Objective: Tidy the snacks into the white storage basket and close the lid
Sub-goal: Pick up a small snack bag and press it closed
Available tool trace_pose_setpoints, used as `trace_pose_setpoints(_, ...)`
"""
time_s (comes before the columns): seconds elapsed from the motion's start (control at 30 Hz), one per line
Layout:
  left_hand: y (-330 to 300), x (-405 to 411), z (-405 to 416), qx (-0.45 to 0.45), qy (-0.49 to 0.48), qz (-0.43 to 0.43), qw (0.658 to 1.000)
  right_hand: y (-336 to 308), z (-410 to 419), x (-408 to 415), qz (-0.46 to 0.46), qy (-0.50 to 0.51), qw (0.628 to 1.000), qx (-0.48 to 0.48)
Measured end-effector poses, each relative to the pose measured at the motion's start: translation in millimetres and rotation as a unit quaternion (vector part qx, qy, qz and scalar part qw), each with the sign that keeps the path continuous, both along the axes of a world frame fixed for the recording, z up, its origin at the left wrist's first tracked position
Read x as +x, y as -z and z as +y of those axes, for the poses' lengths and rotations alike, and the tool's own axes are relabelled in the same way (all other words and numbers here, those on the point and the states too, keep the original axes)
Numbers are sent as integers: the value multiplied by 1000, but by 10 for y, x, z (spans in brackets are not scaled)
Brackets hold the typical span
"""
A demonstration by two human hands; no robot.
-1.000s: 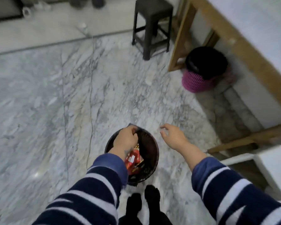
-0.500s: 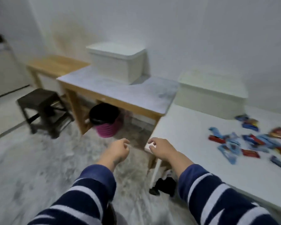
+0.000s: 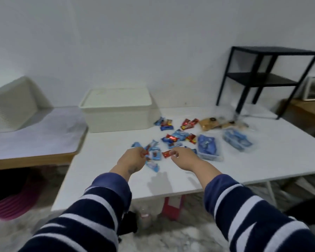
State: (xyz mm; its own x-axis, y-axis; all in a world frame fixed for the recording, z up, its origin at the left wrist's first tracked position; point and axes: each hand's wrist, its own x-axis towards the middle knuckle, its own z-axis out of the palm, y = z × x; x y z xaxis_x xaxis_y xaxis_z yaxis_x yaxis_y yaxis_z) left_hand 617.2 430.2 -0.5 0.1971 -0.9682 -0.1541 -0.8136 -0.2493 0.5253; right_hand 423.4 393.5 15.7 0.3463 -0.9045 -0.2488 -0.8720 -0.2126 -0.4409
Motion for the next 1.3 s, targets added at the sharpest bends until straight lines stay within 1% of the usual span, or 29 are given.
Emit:
trace_pose_setpoints(0.17, 30, -845, -701, 11, 33, 54, 998, -36, -590, -849, 0, 51, 999, -3)
trace_pose_setpoints(0.27, 39, -1222, -1071, -1, 50, 45, 998, -81, -910, -1241, 21, 56, 998, -11)
trace_pose_setpoints(0.43, 82, -1623, -1613, 6, 77, 44, 996, -3, -1342, -1689, 5, 80, 997, -1)
trace_pose_setpoints(0.53, 88, -1774, -1973, 1, 95, 36, 995, 56, -1657, -1850, -23, 99, 995, 11)
trace_pose_setpoints(0.63, 172, -1882, -2445, -2, 115, 67, 991, 122, -2029, -1982, -36, 123, 992, 16)
trace_pose_setpoints(0.73, 288, -1985, -2974, -11, 138, 96, 986, 141, -2426, -2099, -41, 150, 988, 9)
trace_pose_setpoints(0.93, 527, -2238, -3935, -20, 181, 95, 979, 185, -3170, -2371, -31, 200, 979, -12)
trace_pose_setpoints(1.17, 828, -2506, -4582, 6, 201, 83, 976, 375, -3872, -2641, -44, 273, 961, -22)
trace_pose_setpoints(1.3, 1026, -2573, -4804, 17, 202, 74, 976, 547, -4248, -2678, -43, 288, 957, -9)
